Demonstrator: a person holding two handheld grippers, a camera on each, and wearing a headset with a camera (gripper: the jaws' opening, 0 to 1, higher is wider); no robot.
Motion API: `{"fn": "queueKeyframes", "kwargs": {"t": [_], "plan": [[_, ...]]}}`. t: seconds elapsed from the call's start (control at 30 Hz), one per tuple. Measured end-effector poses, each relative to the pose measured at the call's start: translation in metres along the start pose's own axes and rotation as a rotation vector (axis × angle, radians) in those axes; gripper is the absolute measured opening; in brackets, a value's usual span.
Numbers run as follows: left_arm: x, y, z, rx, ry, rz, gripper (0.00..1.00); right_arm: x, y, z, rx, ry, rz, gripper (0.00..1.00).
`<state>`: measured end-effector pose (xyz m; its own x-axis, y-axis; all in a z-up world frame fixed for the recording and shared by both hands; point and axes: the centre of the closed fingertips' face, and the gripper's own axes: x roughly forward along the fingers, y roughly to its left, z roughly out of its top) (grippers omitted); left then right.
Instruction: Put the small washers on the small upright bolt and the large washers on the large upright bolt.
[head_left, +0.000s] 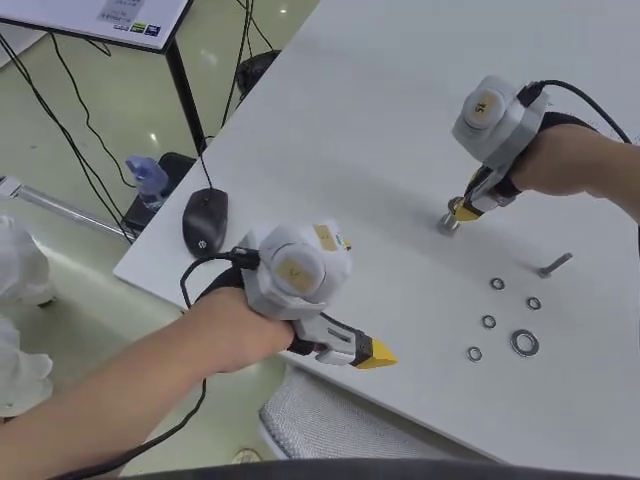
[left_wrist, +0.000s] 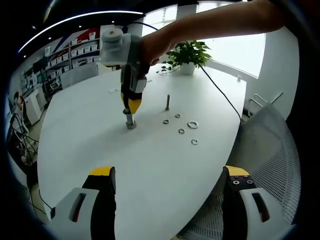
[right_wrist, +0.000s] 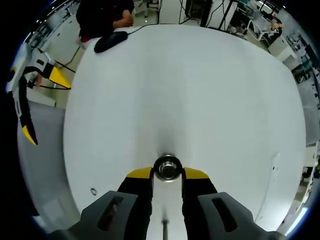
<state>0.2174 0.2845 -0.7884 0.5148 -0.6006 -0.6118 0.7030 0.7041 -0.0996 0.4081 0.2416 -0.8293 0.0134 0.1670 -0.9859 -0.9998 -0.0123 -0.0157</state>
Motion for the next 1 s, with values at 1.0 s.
{"fn": "queueKeyframes", "kwargs": {"t": [1.0], "plan": [[-0.001, 0.009, -0.002, -0.019, -0.022, 0.042, 0.87, 0.025, 0.008, -0.010, 0.012, 0.012, -0.025, 0.22]]}}
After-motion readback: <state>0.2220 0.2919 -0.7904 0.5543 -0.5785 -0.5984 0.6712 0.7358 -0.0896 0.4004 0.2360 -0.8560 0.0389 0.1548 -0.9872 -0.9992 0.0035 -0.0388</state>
